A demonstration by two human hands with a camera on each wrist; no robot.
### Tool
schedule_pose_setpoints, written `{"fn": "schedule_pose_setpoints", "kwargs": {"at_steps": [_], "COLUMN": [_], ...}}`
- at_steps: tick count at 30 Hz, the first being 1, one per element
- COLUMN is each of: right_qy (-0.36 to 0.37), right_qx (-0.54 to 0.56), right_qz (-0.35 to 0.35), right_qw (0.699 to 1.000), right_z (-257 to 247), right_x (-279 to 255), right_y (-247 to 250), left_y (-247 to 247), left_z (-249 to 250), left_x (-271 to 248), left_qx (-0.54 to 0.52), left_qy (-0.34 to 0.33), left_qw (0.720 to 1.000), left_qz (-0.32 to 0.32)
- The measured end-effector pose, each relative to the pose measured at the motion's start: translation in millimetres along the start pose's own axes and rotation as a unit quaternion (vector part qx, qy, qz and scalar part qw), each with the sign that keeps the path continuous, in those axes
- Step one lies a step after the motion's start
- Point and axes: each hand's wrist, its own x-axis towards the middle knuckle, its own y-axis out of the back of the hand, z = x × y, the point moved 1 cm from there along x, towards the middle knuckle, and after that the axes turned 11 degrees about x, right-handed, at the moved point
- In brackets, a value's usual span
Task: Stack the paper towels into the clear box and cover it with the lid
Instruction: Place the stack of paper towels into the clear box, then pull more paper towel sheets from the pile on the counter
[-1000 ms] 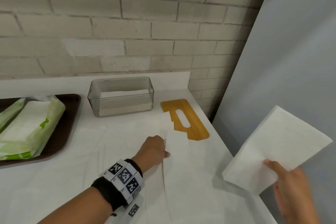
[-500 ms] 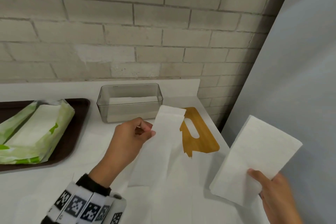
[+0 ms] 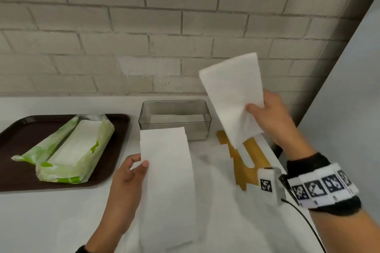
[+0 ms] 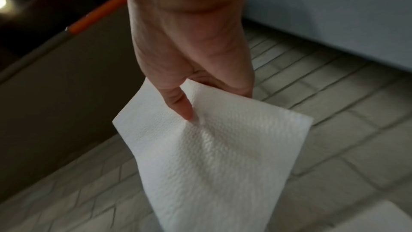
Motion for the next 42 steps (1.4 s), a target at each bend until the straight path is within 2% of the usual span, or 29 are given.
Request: {"fn": "schedule_pose_setpoints", "kwargs": {"at_steps": [3, 8, 10, 14, 17, 21, 23, 25, 26, 29, 30, 32, 34, 36, 38, 40, 42], "right_qy": [0.085, 0.065, 0.040, -0.021, -0.039, -0.043, -0.041, -0.056, -0.062, -0.073, -0.065, -0.017, 0.028, -0.003, -0.076, -0.140, -0.159], "right_qx": [-0.100, -0.236, -0.290, -0.416, -0.488, -0.505, -0.508, -0.510, -0.502, -0.444, -0.395, -0.244, -0.107, 0.028, 0.119, 0.139, 0.150], "right_qz": [-0.079, -0.224, -0.288, -0.388, -0.411, -0.392, -0.393, -0.411, -0.407, -0.394, -0.383, -0.310, -0.230, -0.213, -0.256, -0.296, -0.316], "right_qw": [0.988, 0.944, 0.912, 0.822, 0.769, 0.768, 0.765, 0.753, 0.761, 0.801, 0.833, 0.919, 0.967, 0.977, 0.956, 0.935, 0.923], "right_z": [-18.5, 2.8, 21.5, 45.3, 69.9, 97.0, 144.9, 167.7, 167.3, 94.6, 77.5, 44.1, 24.8, 20.6, 20.4, 29.7, 34.1], "right_x": [65.7, 140.7, 154.5, 165.9, 172.0, 178.4, 211.8, 227.5, 223.1, 164.5, 153.8, 129.8, 97.6, 54.2, 7.2, -31.4, -61.0], "right_y": [-50.0, -142.6, -170.9, -204.3, -213.9, -219.3, -230.3, -238.6, -237.9, -213.3, -207.6, -192.6, -173.9, -155.2, -139.3, -128.5, -122.4], "left_y": [12.9, 28.3, 33.8, 47.0, 52.0, 54.7, 54.2, 53.8, 53.2, 50.5, 49.6, 48.3, 45.1, 40.2, 34.1, 29.0, 28.1], "left_z": [-21.2, -44.7, -49.5, -53.0, -44.9, -48.3, -52.0, -52.3, -51.1, -46.2, -48.1, -50.4, -51.0, -47.8, -41.3, -35.3, -30.3], "left_x": [-7.6, -18.7, -22.5, -24.5, -28.4, -28.2, -25.6, -24.2, -24.1, -23.8, -23.1, -21.1, -17.8, -16.3, -18.4, -23.0, -25.5], "left_qx": [0.006, 0.021, 0.020, 0.037, 0.023, 0.014, 0.014, 0.020, 0.014, 0.002, 0.002, 0.006, 0.009, -0.002, -0.016, -0.013, -0.010], "left_qy": [0.024, 0.056, 0.064, 0.054, 0.056, 0.061, 0.073, 0.082, 0.081, 0.087, 0.085, 0.088, 0.092, 0.081, 0.072, 0.054, 0.028], "left_qw": [1.000, 0.996, 0.996, 0.995, 0.996, 0.995, 0.994, 0.994, 0.995, 0.995, 0.996, 0.995, 0.995, 0.996, 0.997, 0.998, 0.999], "left_qz": [0.016, 0.062, 0.063, 0.071, 0.073, 0.075, 0.074, 0.063, 0.057, 0.040, 0.037, 0.045, 0.040, 0.041, 0.029, 0.016, 0.012]}}
